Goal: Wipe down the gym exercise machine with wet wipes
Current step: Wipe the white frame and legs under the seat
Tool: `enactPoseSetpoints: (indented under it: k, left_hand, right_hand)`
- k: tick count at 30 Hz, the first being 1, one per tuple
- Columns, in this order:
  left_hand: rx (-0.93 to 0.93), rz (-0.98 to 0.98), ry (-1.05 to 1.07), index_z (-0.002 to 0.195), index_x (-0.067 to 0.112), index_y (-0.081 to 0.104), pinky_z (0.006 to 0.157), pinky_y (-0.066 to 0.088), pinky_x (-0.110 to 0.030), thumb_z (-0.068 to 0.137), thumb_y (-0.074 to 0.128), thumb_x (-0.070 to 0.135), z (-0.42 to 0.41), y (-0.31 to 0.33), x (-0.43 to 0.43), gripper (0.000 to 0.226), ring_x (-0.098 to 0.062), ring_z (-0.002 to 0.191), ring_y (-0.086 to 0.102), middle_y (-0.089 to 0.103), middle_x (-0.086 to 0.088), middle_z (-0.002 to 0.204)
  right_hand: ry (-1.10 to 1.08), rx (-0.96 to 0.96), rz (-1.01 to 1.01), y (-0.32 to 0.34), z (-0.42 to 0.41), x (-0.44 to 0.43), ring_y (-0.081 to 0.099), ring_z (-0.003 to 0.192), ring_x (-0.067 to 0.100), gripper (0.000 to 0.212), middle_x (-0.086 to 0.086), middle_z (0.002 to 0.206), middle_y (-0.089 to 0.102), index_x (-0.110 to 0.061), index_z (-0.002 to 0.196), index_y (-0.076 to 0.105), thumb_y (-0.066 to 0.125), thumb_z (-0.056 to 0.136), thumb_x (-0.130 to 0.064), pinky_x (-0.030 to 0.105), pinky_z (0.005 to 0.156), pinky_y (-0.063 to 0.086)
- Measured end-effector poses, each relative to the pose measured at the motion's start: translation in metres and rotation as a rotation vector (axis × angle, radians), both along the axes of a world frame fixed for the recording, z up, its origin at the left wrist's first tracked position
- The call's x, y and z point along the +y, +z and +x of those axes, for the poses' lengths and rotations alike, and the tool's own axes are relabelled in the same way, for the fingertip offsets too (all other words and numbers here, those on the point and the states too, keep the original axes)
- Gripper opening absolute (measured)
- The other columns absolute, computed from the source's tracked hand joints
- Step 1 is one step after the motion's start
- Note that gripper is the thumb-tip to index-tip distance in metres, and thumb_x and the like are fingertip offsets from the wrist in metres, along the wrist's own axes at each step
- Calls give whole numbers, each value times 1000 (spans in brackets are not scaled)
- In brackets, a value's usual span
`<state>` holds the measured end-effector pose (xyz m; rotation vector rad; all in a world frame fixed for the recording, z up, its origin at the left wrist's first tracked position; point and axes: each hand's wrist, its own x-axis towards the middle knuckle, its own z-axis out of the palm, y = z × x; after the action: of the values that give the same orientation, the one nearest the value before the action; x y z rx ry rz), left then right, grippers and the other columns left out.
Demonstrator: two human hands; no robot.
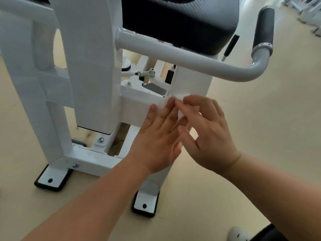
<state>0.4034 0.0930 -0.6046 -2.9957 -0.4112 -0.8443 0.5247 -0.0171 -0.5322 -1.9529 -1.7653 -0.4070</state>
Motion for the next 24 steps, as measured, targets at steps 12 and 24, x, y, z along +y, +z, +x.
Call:
enactPoseSetpoints:
  k: [12,24]
  left_hand:
    - [-290,-4,-29,148,6,26,120,9,-63,92,61,28,16,-10,9,70,-36,153,21,23,-20,161]
    - [-227,98,64,157,10,23,119,20,-64,97,54,24,20,7,3,69,-30,153,22,28,-16,162]
  right_hand:
    - [-71,-183,95,9,54,-17,51,119,34,48,11,135,61,-5,134,65,61,92,-29,42,93,37]
    - [108,-270,42,5,29,-28,46,142,34,58,11,148,55,-9,143,60,64,89,-31,51,114,37]
